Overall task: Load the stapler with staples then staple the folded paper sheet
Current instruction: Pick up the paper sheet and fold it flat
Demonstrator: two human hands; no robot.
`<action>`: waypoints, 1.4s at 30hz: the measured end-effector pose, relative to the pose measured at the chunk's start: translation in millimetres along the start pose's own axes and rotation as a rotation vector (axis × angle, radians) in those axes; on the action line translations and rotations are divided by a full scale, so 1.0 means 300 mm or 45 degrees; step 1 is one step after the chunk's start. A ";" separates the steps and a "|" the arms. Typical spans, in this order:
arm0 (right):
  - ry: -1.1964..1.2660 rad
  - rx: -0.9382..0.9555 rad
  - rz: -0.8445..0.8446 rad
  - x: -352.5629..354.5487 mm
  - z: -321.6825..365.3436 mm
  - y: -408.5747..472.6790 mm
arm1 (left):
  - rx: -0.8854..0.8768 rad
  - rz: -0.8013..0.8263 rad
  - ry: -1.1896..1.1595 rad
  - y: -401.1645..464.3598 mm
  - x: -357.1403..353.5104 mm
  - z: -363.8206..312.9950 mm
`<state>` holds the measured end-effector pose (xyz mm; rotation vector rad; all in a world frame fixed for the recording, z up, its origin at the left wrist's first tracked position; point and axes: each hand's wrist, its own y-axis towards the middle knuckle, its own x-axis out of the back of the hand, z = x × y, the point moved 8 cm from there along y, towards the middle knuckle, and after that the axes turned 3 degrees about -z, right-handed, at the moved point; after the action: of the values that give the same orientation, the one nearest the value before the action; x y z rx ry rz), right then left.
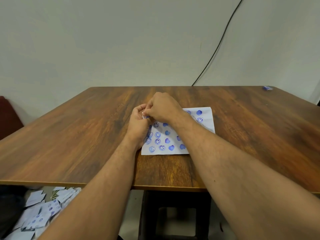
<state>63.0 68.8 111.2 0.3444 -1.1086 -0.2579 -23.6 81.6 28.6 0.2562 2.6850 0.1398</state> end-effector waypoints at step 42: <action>0.510 -0.451 0.096 0.210 -0.422 -0.157 | 0.122 -0.018 0.212 -0.010 0.030 0.001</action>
<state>202.6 20.2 93.6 0.0329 -0.6631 -0.2972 -31.9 80.5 24.3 0.2653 2.8628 0.0285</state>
